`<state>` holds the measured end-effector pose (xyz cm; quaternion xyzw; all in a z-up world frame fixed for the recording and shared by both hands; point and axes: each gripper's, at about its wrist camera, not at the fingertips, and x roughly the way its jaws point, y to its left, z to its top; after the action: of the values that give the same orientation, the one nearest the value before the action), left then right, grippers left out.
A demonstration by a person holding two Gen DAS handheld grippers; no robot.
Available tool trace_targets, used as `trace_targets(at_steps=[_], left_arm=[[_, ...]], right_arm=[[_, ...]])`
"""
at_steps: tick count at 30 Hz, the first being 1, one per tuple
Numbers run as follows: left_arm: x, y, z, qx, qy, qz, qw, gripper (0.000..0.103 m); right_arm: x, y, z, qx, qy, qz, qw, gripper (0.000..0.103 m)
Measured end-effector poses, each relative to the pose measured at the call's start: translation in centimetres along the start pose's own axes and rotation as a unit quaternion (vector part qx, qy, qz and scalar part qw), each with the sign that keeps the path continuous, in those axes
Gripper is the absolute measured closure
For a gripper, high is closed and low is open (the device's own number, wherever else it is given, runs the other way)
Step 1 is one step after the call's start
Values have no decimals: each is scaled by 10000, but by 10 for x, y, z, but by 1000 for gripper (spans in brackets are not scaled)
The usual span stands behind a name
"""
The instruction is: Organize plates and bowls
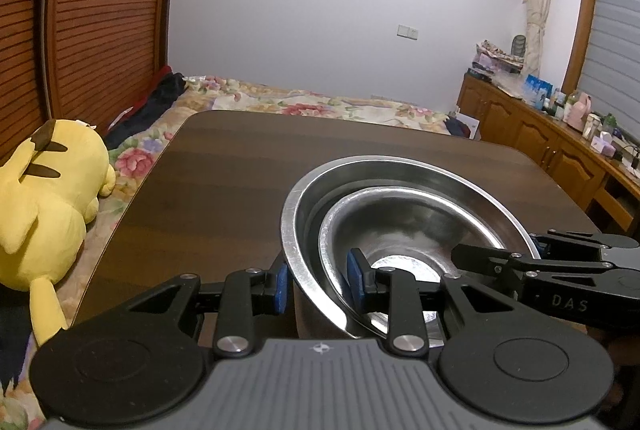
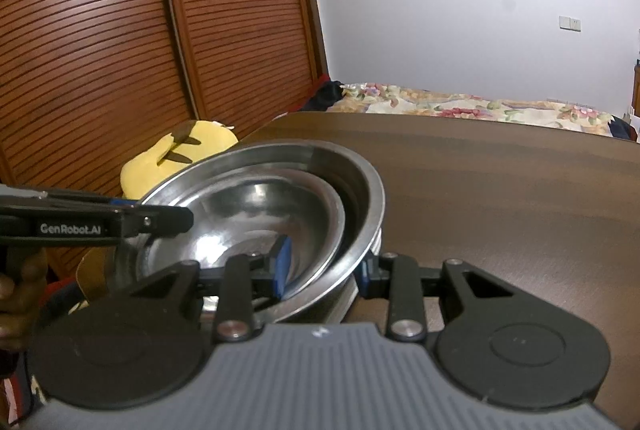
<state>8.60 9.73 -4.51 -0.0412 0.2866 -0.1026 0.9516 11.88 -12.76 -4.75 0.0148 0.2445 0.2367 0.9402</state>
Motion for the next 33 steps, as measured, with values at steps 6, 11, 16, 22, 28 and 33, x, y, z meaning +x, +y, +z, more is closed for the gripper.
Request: trace_targets(at_steps=[6, 11, 16, 22, 28, 33], left_arm=[[1, 0, -2, 14, -17, 54, 10000, 71], [-1, -4, -2, 30, -24, 91, 10000, 71], [-2, -4, -1, 76, -98, 240, 9996, 39], [-4, -2, 0, 93, -204, 340, 9992, 9], [-3, -4, 3, 202, -192, 484, 9984, 0], [-2, -6, 2, 224, -183, 637, 9975, 0]], right_arm=[[1, -1, 1, -15, -22, 31, 10000, 67], [1, 1, 1, -71, -55, 2, 10000, 42], [-4, 2, 1, -113, -194, -74, 9997, 28], [-9, 2, 3, -178, -337, -207, 9991, 17], [-14, -1, 4, -162, -471, -288, 9983, 5], [-18, -3, 3, -125, -586, -393, 9974, 0]])
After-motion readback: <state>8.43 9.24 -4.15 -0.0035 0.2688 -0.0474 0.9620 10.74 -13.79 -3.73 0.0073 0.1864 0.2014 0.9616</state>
